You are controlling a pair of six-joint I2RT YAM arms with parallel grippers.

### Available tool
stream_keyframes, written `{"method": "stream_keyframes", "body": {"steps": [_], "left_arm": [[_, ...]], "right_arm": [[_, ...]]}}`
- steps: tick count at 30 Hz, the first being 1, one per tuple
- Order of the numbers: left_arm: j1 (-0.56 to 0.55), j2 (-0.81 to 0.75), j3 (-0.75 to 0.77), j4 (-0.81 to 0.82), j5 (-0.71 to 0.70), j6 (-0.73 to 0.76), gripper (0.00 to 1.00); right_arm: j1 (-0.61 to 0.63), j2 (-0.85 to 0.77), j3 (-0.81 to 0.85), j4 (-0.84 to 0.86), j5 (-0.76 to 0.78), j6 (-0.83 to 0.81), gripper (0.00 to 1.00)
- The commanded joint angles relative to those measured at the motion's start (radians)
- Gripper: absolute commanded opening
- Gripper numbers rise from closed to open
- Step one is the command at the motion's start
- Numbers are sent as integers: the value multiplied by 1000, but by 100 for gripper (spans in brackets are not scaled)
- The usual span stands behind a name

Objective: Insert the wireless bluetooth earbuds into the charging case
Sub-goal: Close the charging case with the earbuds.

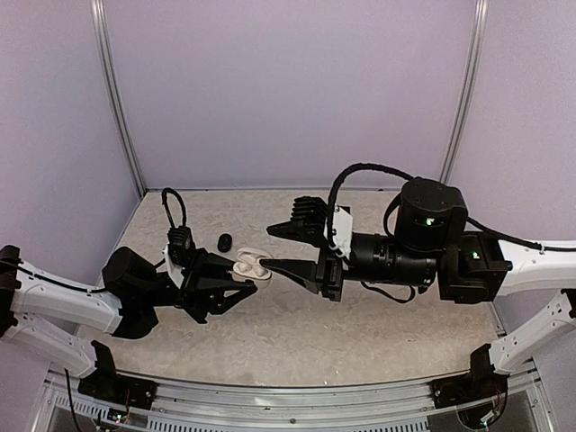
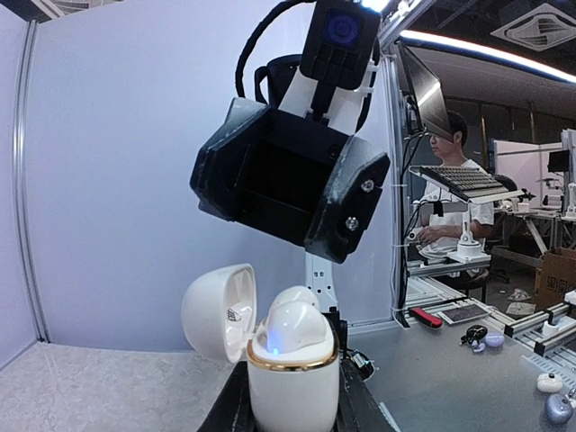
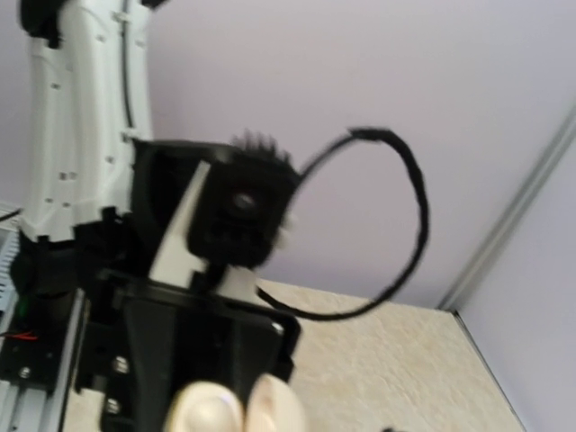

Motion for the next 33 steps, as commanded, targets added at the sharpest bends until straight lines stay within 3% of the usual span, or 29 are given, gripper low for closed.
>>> {"method": "stream_keyframes", "body": {"steps": [1,16,19,22,33], "left_arm": [[5,-23,-5,23,-6,18,0],[6,-27,-7,5,-17,33,0],[6,-27,-6,-1,-20,37,0],[6,-30,-4,-12,-23,45,0],[4,-33,6,-32,-28,65,0]], "right_arm": [[-11,32,22,-11,65,23,44],[-14,47,32,-42,94,25,45],[-44,10,18,-31,-2,69,46],[-97,-24,-4,-10,-148,137,55],[-162,12,-4,-5,-348,268,61]]}}
